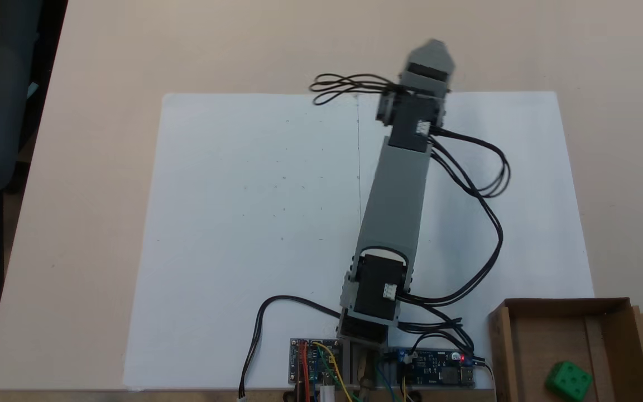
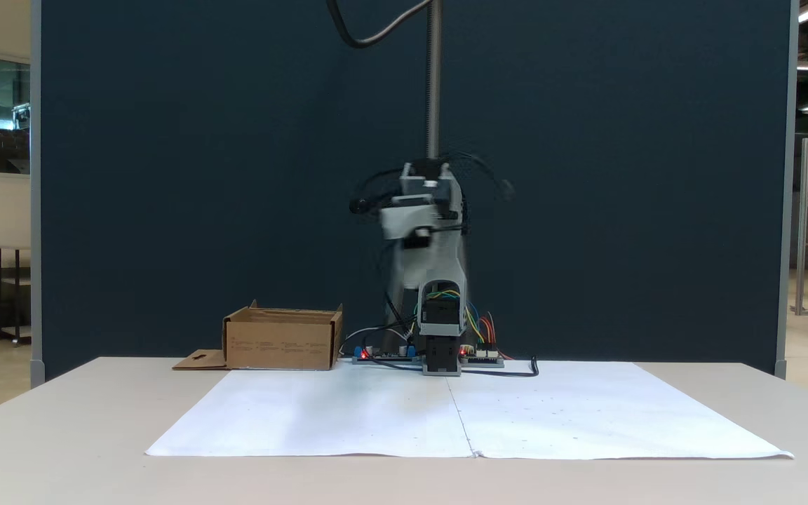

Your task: Grasp a green dice and put it in the bin.

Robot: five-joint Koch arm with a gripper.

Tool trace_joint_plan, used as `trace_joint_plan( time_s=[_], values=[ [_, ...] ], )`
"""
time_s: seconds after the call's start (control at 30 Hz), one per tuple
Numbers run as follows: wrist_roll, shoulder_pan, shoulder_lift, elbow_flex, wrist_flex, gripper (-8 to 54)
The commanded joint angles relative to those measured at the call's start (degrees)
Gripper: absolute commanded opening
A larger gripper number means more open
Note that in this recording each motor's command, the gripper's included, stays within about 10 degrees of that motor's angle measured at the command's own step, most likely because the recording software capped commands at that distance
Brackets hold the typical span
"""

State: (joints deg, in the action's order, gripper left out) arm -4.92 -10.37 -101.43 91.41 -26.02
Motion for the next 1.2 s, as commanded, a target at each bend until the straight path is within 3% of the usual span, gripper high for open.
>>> trace_joint_plan(
  time_s=[0.0,0.13,0.7,1.17],
  values=[
    [-1.8,1.6,-2.8,-0.1,6.7,43.5],
    [-1.0,9.9,-8.8,15.0,19.8,43.4],
    [2.4,10.5,-27.2,52.1,51.6,43.1],
    [6.7,10.6,-33.7,79.3,77.7,43.0]
  ],
)
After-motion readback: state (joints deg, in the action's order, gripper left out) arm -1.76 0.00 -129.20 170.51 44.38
